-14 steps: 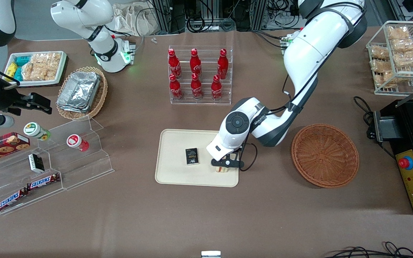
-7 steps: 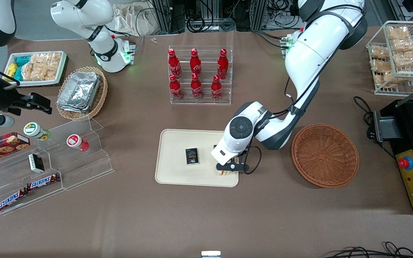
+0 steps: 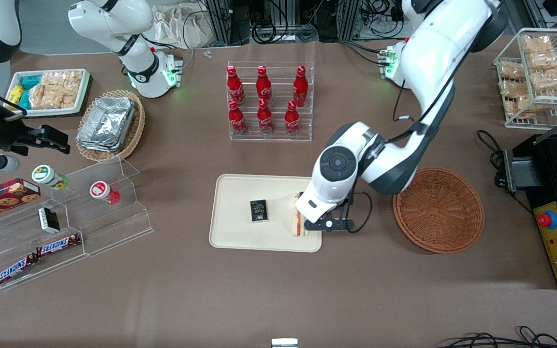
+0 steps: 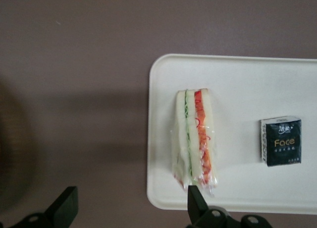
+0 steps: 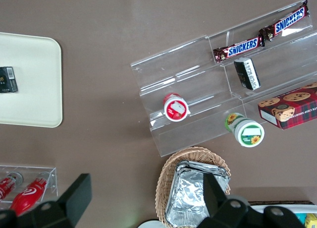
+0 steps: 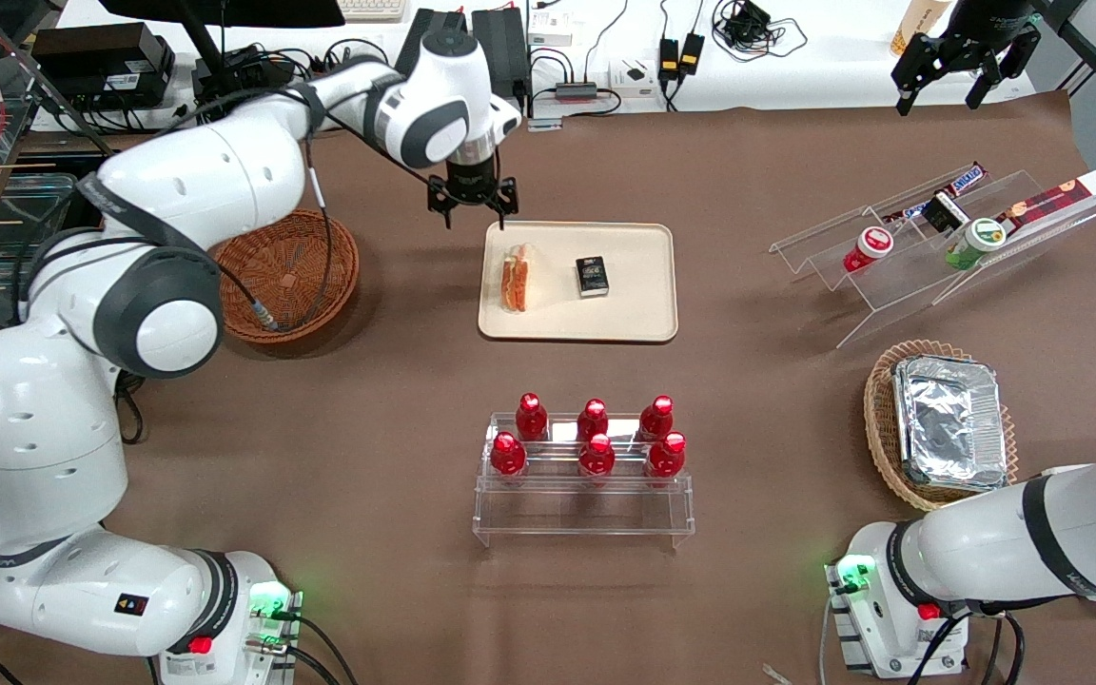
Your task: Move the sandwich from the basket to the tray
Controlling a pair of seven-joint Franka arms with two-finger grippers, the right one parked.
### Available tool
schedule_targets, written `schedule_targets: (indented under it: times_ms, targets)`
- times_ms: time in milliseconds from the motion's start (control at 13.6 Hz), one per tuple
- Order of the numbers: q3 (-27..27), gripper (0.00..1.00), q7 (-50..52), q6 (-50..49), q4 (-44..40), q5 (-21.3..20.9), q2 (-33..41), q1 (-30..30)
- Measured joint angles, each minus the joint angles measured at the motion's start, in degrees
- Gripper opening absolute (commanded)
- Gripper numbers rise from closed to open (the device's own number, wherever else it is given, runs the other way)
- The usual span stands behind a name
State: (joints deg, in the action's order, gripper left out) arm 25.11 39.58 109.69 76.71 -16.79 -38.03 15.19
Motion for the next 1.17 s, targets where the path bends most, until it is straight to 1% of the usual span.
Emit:
schedule_targets:
  times_ms: [220, 440, 661, 807, 1174]
  targets:
    - [-0.05, 0.99, -6.42, -8.66, -0.02, 0.19, 6.33, -3.68]
    - [-0.19, 0.99, -16.24, -17.2, 0.02, 1.33, 11.69, -9.58]
    - [-0.44, 1.0, -26.75, -23.36, 0.05, 5.29, 17.46, -18.65]
    - [-0.53, 1.0, -28.96, -25.65, 0.12, 6.43, 20.33, -23.82]
    - [-0.77, 1.0, -29.17, -26.29, 1.28, 6.46, 21.76, -28.33]
